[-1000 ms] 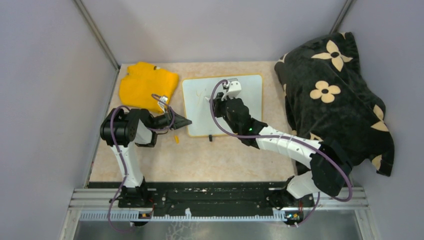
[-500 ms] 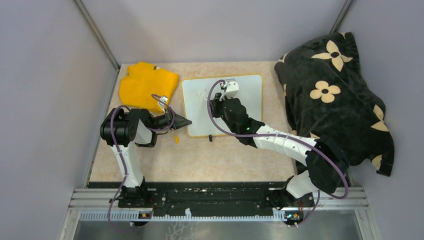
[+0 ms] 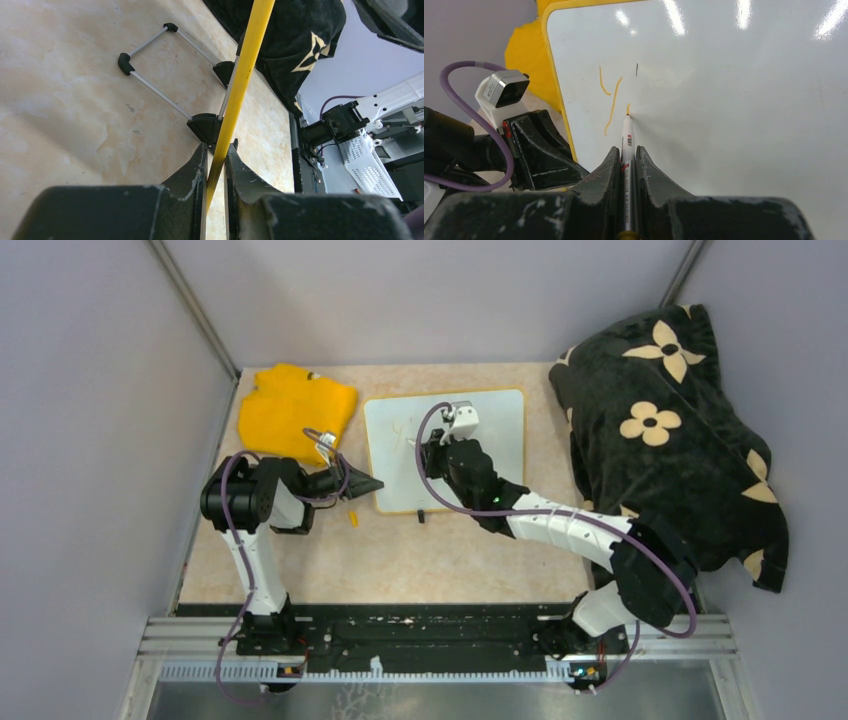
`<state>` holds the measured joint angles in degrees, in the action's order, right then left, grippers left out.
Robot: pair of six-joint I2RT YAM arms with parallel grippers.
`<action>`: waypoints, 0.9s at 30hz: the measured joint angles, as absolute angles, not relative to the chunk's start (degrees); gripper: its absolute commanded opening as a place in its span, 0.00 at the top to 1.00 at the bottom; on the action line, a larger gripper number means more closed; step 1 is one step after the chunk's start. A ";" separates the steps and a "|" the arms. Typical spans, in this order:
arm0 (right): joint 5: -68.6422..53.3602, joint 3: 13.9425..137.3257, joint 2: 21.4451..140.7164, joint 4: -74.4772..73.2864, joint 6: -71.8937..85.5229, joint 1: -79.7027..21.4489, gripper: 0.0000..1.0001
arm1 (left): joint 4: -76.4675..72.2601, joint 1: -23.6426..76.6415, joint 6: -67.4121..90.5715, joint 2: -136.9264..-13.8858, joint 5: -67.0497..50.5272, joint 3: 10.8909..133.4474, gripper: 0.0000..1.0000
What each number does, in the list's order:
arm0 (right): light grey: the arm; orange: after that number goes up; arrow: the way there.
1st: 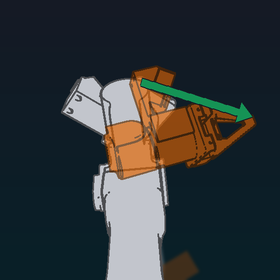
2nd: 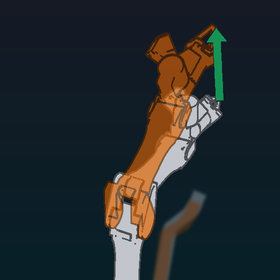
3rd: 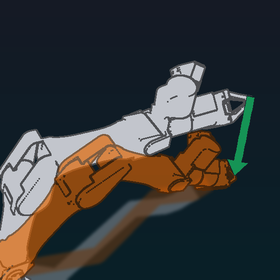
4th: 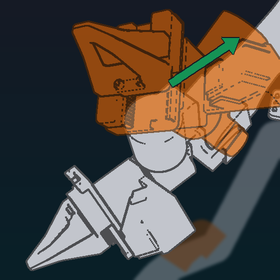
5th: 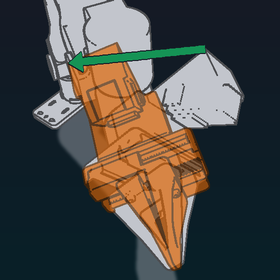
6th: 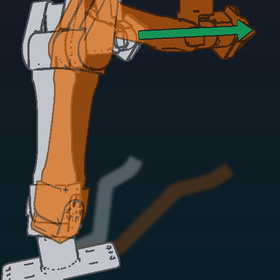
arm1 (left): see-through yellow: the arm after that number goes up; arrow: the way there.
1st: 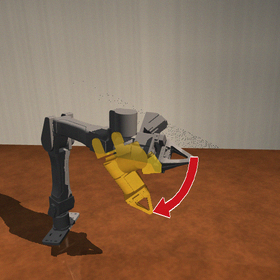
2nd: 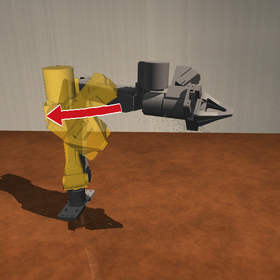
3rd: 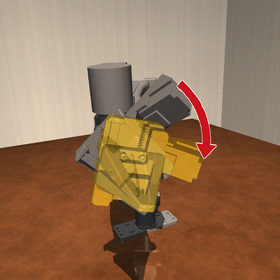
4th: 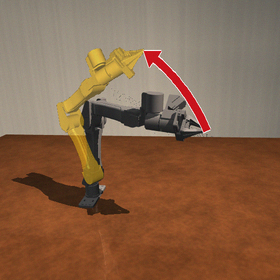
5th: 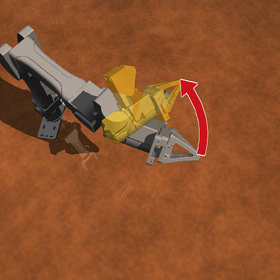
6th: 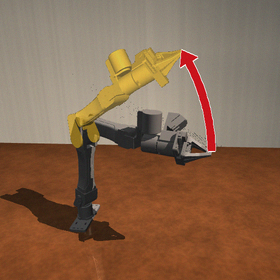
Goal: Write a sentence on the whiteboard
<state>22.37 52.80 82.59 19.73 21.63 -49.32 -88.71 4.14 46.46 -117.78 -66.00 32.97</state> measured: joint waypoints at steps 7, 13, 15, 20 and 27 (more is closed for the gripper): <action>22.35 50.74 81.62 20.08 22.15 -49.34 1.00 | -88.71 4.14 46.48 -117.75 -65.95 32.99 1.00; 22.68 49.93 80.73 19.66 22.11 -49.19 1.00 | -88.71 4.14 46.46 -117.78 -65.98 32.99 1.00; 22.70 49.89 80.55 19.62 22.11 -48.93 1.00 | -88.71 4.14 46.48 -117.78 -65.95 32.99 1.00; 22.65 49.89 80.31 19.66 22.06 -48.51 1.00 | -88.71 4.14 46.48 -117.75 -65.93 33.01 1.00; 22.44 50.00 80.31 19.66 21.58 -48.45 1.00 | -88.71 4.14 46.48 -117.78 -65.95 33.08 1.00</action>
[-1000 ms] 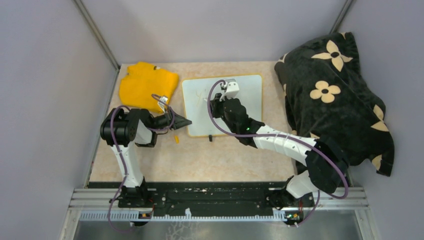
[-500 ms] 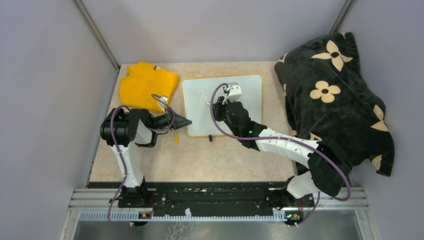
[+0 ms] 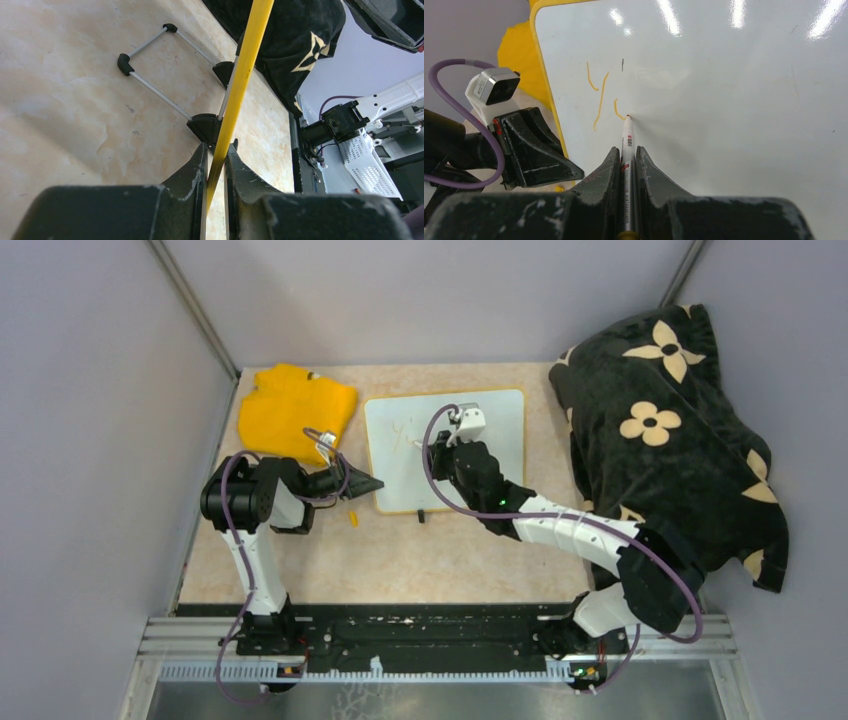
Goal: Write a sentence on the whiteboard
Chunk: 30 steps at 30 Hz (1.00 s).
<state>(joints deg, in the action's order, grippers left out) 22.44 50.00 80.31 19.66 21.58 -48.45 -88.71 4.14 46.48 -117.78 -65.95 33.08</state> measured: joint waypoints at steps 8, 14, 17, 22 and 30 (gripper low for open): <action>22.41 51.55 80.34 19.86 21.17 -47.79 1.00 | -88.71 4.14 46.48 -117.78 -66.04 33.08 1.00; 22.20 52.69 81.25 20.18 21.06 -47.55 1.00 | -88.71 4.14 46.48 -117.78 -66.04 33.08 1.00; 21.71 53.10 81.76 20.27 21.06 -47.55 1.00 | -88.71 4.14 46.48 -117.78 -66.02 33.08 1.00; 20.51 53.41 82.37 20.38 21.19 -47.55 1.00 | -88.71 4.14 46.48 -117.78 -66.02 33.08 1.00; 19.31 53.39 82.56 20.10 21.65 -47.55 1.00 | -88.71 4.14 46.48 -117.78 -66.04 33.08 1.00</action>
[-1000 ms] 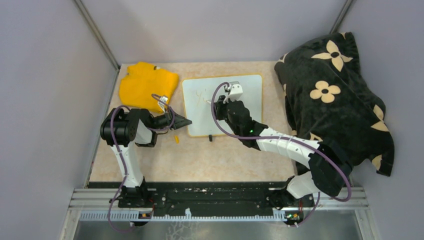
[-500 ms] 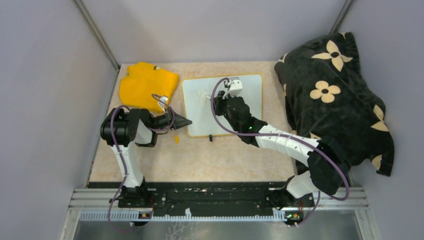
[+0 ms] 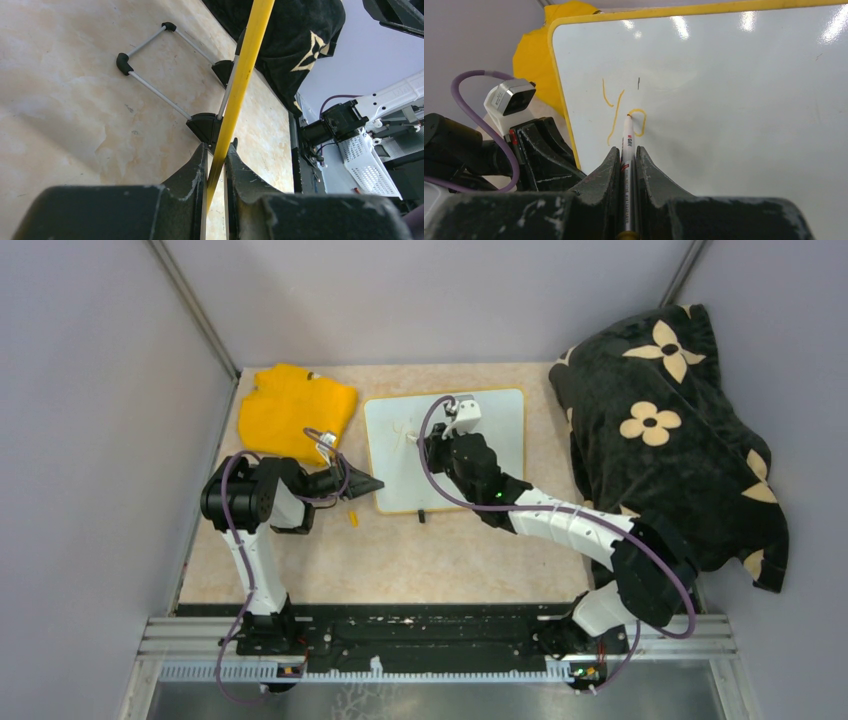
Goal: Write a sentence on the whiteboard
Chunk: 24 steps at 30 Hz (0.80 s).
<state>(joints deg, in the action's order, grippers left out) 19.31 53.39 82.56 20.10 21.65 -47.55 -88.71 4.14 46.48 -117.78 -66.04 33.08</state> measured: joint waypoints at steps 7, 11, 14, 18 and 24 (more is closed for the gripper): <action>19.40 53.25 80.84 18.24 21.67 -47.48 1.00 | -88.73 4.14 46.48 -117.80 -66.08 33.08 1.00; 19.77 53.25 77.52 17.43 21.43 -47.44 1.00 | -88.71 4.14 46.48 -117.86 -66.08 33.08 1.00; 20.14 53.25 75.75 17.52 20.99 -47.40 1.00 | -88.71 4.14 46.48 -117.86 -66.08 33.08 1.00; 20.38 53.28 75.53 16.80 20.56 -46.85 1.00 | -88.73 4.14 46.48 -117.86 -66.08 33.08 1.00; 20.56 53.28 75.94 16.25 20.53 -46.22 1.00 | -88.73 4.14 46.48 -117.86 -66.11 33.08 1.00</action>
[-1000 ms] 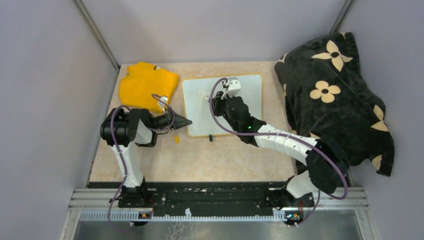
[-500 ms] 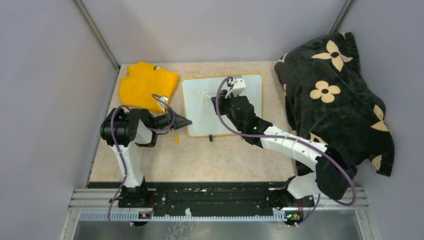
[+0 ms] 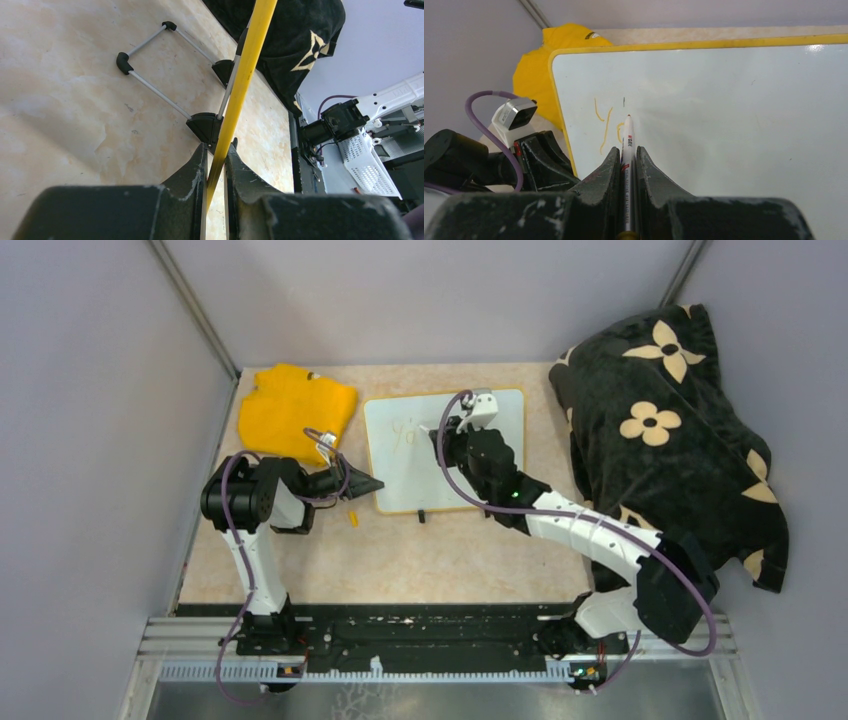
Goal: Write a sentence on the whiteboard
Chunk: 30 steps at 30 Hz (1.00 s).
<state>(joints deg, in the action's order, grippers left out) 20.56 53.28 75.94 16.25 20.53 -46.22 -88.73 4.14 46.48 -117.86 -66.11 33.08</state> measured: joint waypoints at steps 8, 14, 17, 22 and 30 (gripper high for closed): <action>20.71 53.30 78.11 16.19 20.56 -45.93 1.00 | -88.73 4.14 46.48 -117.86 -66.08 33.08 1.00; 20.78 53.30 78.50 16.08 20.58 -45.50 1.00 | -88.73 4.14 46.48 -117.86 -66.08 33.08 1.00; 20.80 53.25 78.50 16.08 20.60 -45.50 1.00 | -88.73 4.14 46.48 -117.86 -66.11 33.08 1.00; 20.84 52.93 78.50 16.25 20.62 -45.45 1.00 | -88.73 4.14 46.48 -117.86 -66.11 33.08 1.00; 20.56 50.89 78.17 16.64 21.26 -45.47 1.00 | -88.73 4.14 46.50 -117.86 -66.02 33.10 1.00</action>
<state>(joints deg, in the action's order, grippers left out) 20.56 50.89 78.17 16.64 21.26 -45.47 -88.73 4.14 46.50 -117.86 -66.02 33.10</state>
